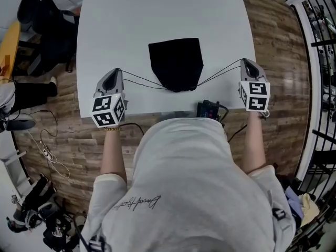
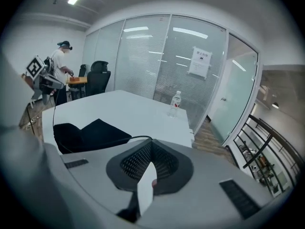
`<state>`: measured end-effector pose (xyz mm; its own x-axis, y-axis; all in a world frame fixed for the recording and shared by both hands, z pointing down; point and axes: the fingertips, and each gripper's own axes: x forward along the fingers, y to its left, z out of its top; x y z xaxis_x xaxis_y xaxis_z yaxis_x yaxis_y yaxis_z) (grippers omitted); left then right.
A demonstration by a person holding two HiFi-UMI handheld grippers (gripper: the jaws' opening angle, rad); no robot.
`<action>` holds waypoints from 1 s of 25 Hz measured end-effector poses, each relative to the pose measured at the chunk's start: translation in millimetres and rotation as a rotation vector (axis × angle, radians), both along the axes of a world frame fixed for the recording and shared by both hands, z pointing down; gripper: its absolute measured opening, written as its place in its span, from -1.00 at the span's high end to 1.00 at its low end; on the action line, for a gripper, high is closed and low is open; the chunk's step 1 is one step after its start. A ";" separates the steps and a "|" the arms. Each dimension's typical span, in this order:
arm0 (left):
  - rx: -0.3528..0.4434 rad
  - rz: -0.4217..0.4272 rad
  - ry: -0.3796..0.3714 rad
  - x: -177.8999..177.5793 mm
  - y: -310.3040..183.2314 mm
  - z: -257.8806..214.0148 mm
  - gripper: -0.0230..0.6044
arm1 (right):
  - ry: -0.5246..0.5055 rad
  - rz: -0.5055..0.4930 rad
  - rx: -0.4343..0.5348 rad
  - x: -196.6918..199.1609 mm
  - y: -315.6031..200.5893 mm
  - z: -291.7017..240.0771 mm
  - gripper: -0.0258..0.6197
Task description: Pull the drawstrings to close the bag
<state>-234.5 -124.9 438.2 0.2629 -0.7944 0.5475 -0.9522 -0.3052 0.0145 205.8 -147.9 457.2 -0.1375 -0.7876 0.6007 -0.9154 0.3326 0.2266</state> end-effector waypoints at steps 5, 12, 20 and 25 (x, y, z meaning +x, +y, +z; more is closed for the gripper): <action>-0.028 0.055 0.082 24.1 8.0 10.8 0.89 | -0.111 -0.078 -0.014 -34.2 4.9 6.1 0.85; -0.014 0.131 0.244 79.0 20.6 4.5 0.89 | -0.337 -0.206 0.005 -102.9 15.5 -10.8 0.85; 0.091 0.144 0.306 119.7 32.3 -32.8 0.89 | -0.437 -0.277 0.027 -153.9 33.1 -40.5 0.85; 0.134 0.145 0.299 126.5 30.0 -46.4 0.89 | -0.459 -0.296 0.043 -165.6 35.3 -54.0 0.85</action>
